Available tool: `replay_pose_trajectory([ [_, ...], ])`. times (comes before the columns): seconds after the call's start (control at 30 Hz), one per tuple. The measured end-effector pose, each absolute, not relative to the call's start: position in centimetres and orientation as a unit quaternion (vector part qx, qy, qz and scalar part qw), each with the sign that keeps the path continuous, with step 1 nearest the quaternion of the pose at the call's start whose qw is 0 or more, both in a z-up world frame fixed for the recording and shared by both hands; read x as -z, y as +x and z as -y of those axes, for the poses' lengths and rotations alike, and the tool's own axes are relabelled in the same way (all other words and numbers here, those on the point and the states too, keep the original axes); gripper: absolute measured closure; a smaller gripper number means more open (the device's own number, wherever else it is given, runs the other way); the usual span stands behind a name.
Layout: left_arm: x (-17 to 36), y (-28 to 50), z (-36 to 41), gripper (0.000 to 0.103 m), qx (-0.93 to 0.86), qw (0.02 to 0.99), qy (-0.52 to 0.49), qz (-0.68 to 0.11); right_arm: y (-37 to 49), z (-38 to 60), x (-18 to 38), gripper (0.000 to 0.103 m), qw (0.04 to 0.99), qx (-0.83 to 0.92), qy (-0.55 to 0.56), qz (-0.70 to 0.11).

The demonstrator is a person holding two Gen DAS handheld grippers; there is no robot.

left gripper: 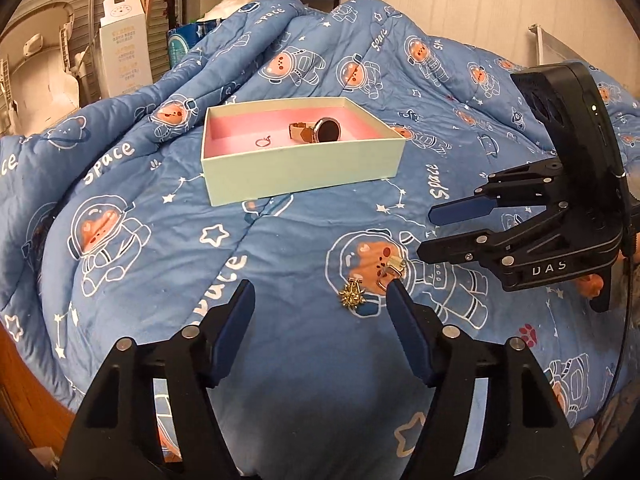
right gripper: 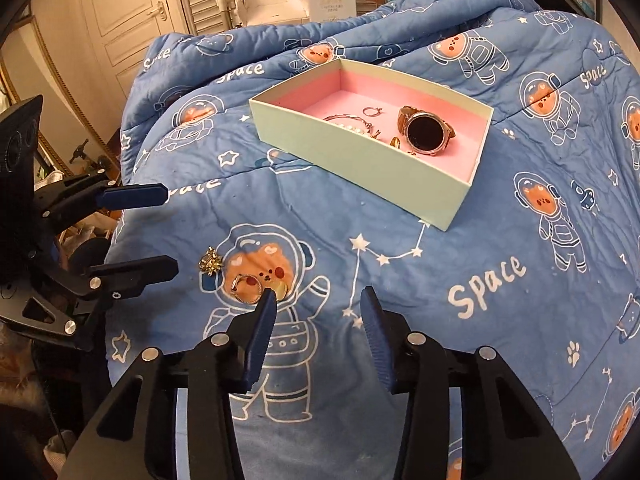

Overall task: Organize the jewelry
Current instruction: 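Grasp the small gold star charm with the left gripper while the right grasps the gold hoop earring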

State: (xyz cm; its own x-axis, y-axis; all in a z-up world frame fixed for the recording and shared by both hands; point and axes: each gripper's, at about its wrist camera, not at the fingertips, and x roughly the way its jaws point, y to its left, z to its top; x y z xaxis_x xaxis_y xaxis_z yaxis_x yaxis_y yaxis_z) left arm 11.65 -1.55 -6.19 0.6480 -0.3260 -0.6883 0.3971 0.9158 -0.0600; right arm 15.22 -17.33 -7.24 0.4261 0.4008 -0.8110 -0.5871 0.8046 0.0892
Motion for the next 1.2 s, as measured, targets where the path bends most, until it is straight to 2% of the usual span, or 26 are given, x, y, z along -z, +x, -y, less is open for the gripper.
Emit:
replay_pose_trajectory([
  [0.07, 6.5, 11.7, 1.8, 0.044, 0.2, 0.904, 0.049, -0.374, 15.0, 17.3, 7.4, 0.065, 0.837, -0.297, -0.101, -0.449],
  [0.27, 7.4, 11.6, 2.5, 0.055, 0.204, 0.898, 0.055, -0.385, 14.6, 16.9, 7.9, 0.071, 0.832, -0.302, -0.099, -0.455],
  [0.53, 8.3, 12.1, 2.9, 0.062, 0.195, 0.897, 0.056, -0.392, 14.7, 16.1, 8.5, 0.076, 0.83, -0.303, -0.107, -0.456],
  [0.87, 8.6, 12.5, 3.4, 0.065, 0.193, 0.897, 0.061, -0.392, 15.0, 15.6, 8.9, 0.077, 0.83, -0.301, -0.109, -0.456],
  [1.2, 8.8, 13.2, 3.7, 0.076, 0.195, 0.897, 0.047, -0.394, 15.8, 14.8, 8.9, 0.081, 0.832, -0.299, -0.105, -0.455],
])
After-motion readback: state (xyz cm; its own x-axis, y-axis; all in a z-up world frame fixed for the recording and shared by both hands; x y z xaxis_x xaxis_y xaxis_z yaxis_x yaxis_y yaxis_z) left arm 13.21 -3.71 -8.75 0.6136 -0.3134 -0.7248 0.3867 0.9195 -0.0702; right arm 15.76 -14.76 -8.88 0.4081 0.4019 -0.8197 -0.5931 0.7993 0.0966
